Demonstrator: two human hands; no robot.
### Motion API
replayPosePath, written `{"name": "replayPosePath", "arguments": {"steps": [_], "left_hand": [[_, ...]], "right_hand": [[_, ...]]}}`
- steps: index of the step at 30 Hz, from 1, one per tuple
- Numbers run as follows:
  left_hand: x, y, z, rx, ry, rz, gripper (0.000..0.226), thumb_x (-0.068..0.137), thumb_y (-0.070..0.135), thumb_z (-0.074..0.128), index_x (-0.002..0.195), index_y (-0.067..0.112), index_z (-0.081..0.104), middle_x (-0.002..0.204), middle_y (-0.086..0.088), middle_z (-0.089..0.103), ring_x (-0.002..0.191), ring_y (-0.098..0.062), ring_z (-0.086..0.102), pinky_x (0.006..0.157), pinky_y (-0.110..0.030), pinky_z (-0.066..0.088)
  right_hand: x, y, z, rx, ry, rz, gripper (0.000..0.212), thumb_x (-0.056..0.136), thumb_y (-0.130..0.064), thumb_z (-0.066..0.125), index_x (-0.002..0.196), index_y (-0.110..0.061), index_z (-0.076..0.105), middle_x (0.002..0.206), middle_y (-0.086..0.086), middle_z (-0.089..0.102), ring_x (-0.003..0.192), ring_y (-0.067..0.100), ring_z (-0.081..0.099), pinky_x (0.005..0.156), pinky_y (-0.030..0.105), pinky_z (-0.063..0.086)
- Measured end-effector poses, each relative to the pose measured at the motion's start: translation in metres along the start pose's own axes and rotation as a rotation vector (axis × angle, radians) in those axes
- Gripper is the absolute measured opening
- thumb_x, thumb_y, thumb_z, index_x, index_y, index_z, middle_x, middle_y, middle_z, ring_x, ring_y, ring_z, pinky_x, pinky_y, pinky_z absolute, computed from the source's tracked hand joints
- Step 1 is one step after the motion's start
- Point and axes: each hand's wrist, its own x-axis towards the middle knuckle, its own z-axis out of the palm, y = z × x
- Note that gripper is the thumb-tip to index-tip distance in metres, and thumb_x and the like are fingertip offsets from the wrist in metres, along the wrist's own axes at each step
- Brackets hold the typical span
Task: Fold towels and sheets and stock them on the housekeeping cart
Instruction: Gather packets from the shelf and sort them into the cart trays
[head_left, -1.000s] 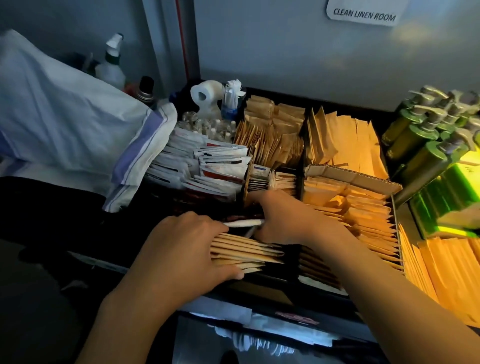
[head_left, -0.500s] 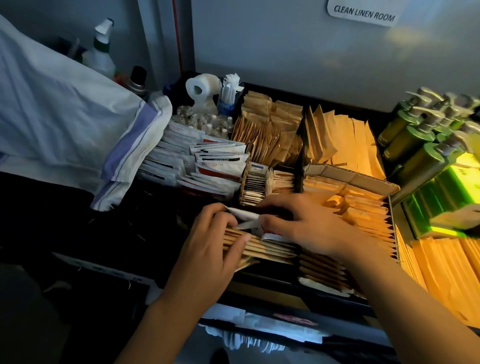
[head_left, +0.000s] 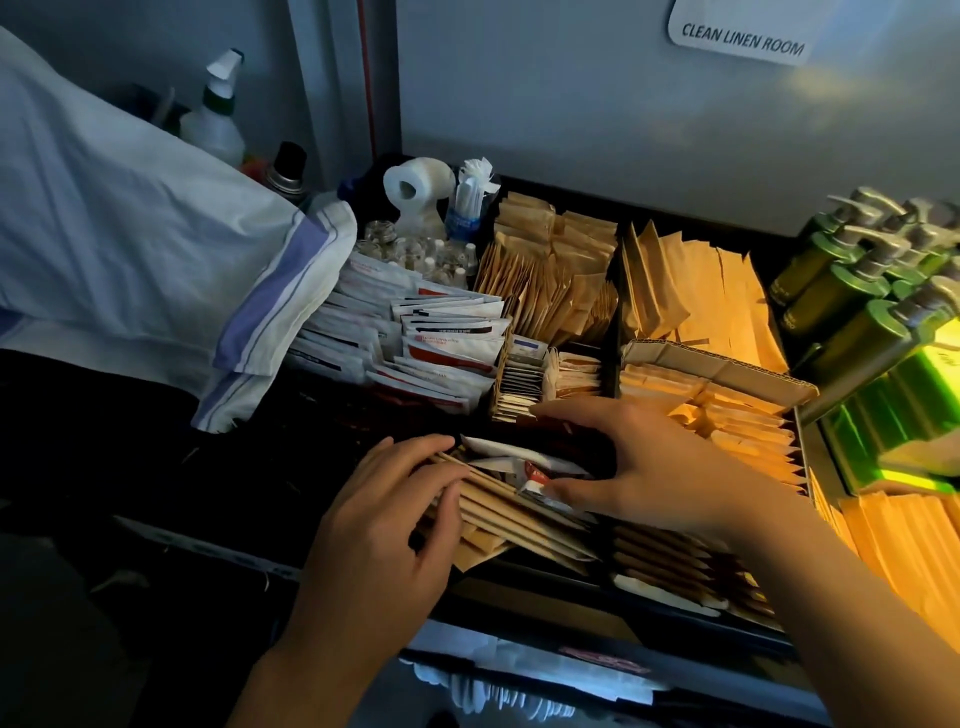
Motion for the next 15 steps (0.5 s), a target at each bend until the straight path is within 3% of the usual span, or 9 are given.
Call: {"name": "replayPosePath", "arguments": {"steps": [2,4,7,12,15], "left_hand": [[0.001,-0.002,-0.004,0.004,0.01,0.019,0.026,0.099,0.02,0.059,0.116,0.013,0.076,0.126,0.005,0.066,0.12,-0.013,0.062,0.109,-0.047,0.048],[0.004,-0.004,-0.006,0.003,0.008,0.033,0.025,0.098,0.02,0.058,0.114,0.013,0.076,0.121,0.006,0.067,0.117,-0.012,0.063,0.108,-0.046,0.049],[0.009,-0.005,-0.006,-0.011,-0.029,0.034,0.024,0.096,0.018,0.06,0.113,0.014,0.076,0.117,0.009,0.067,0.114,-0.009,0.063,0.106,-0.046,0.05],[0.016,0.0,-0.002,-0.017,-0.068,0.071,0.027,0.098,0.024,0.054,0.112,0.016,0.076,0.114,0.011,0.067,0.111,-0.005,0.062,0.111,-0.04,0.047],[0.024,-0.001,-0.001,-0.017,-0.08,0.084,0.02,0.099,0.016,0.06,0.112,0.015,0.076,0.113,0.008,0.067,0.11,-0.009,0.062,0.104,-0.043,0.051]], "right_hand": [[-0.003,0.003,-0.008,-0.011,0.017,0.038,0.056,0.086,-0.059,0.07,0.138,-0.043,0.057,0.128,-0.029,0.062,0.112,-0.01,0.056,0.091,0.016,0.049],[-0.003,0.005,-0.013,-0.004,0.038,0.07,0.034,0.095,-0.043,0.068,0.128,-0.043,0.066,0.119,-0.028,0.066,0.105,-0.011,0.057,0.081,0.016,0.049],[-0.001,0.004,-0.008,-0.087,0.07,0.077,0.029,0.098,-0.022,0.067,0.121,-0.039,0.072,0.108,-0.026,0.067,0.094,-0.006,0.06,0.075,0.015,0.05],[0.0,0.0,0.002,-0.17,0.201,0.03,0.019,0.094,-0.021,0.072,0.108,-0.032,0.079,0.097,-0.019,0.07,0.085,0.001,0.063,0.074,0.024,0.056],[-0.002,-0.006,-0.001,-0.189,0.274,0.011,0.018,0.091,-0.019,0.073,0.103,-0.031,0.079,0.091,-0.022,0.066,0.082,0.0,0.063,0.069,0.017,0.052]]}}
